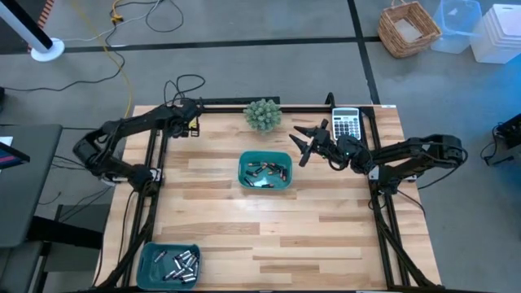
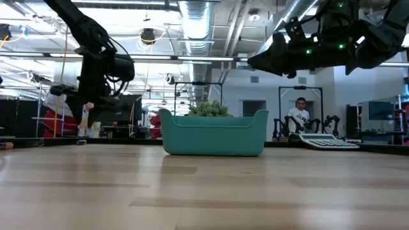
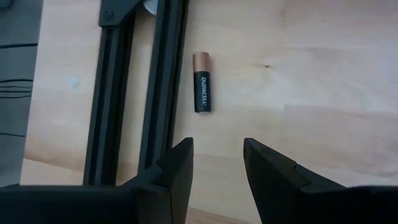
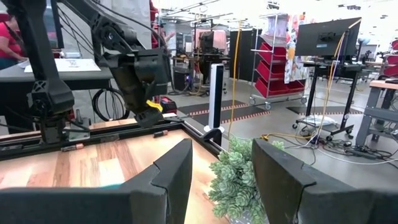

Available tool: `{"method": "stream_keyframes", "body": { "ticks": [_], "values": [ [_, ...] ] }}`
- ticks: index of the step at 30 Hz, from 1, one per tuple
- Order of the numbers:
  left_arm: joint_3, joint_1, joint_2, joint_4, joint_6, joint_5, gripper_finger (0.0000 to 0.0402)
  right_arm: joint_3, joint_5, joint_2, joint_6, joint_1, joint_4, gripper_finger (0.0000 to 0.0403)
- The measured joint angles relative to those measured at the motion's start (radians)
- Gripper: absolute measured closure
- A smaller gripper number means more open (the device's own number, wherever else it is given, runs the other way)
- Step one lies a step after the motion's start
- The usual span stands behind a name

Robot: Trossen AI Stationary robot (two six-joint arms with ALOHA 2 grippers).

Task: Sort batteries
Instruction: Put the black battery into the green bin

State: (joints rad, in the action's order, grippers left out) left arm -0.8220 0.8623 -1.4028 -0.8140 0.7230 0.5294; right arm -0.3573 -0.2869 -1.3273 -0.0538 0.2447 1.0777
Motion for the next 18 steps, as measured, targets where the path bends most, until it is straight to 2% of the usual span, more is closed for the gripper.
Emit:
{"method": "stream_keyframes", "body": {
  "ticks": [5, 10, 14, 18],
  "values": [
    [-0.013, -0.03, -0.065, 0.094, -0.058, -0.057, 0.0264, 0.0, 0.0, 0.0, -0.007, 0.0, 0.001, 0.0222],
    [-0.097, -0.005, -0.144, -0.033, -0.034, 0.036, 0.0273, 0.0, 0.0, 0.0, -0.009, 0.0, 0.001, 0.0222],
    [-0.157, 0.019, -0.221, -0.109, -0.049, 0.04, 0.0284, 0.0, 0.001, 0.0, -0.025, 0.006, 0.001, 0.0222],
    [-0.203, 0.043, -0.256, -0.113, -0.095, 0.009, 0.0286, 0.0, 0.001, 0.0, -0.026, 0.012, 0.001, 0.0222]
  ]
}}
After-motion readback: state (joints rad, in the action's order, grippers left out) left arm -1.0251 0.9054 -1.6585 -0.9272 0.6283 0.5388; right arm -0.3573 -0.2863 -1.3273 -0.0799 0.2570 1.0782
